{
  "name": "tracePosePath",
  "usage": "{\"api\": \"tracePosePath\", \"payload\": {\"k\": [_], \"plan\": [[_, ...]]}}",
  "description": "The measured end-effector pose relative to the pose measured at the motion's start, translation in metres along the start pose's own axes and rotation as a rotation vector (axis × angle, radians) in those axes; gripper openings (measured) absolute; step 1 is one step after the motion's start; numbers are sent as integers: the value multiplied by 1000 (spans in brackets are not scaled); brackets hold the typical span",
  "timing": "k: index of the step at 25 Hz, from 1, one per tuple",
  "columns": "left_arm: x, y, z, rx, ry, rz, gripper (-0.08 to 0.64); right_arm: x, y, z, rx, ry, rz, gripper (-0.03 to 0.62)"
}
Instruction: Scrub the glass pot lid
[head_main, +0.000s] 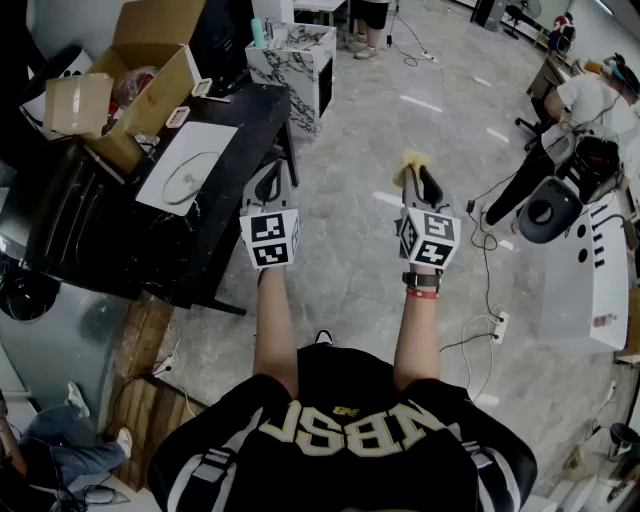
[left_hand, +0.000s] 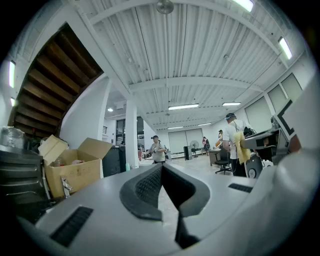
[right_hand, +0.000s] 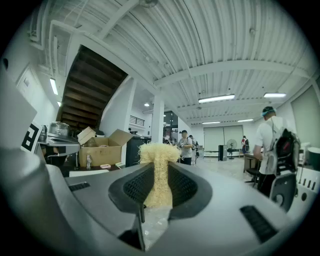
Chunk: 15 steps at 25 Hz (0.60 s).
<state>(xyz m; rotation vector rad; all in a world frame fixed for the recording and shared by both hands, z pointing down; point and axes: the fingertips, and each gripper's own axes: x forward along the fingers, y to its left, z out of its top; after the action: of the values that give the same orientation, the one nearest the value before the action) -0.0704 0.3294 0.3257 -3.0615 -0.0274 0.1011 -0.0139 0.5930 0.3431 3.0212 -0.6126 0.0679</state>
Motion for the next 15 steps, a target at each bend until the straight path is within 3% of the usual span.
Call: {"api": "tracePosePath", "payload": {"k": [8,15], "plan": [[22,54,-8,-2,12,15,14,56,51,9,-7,8,65,91],[23,127,-12,0,28,133,14,135,137,16,17,6,255,89]]}}
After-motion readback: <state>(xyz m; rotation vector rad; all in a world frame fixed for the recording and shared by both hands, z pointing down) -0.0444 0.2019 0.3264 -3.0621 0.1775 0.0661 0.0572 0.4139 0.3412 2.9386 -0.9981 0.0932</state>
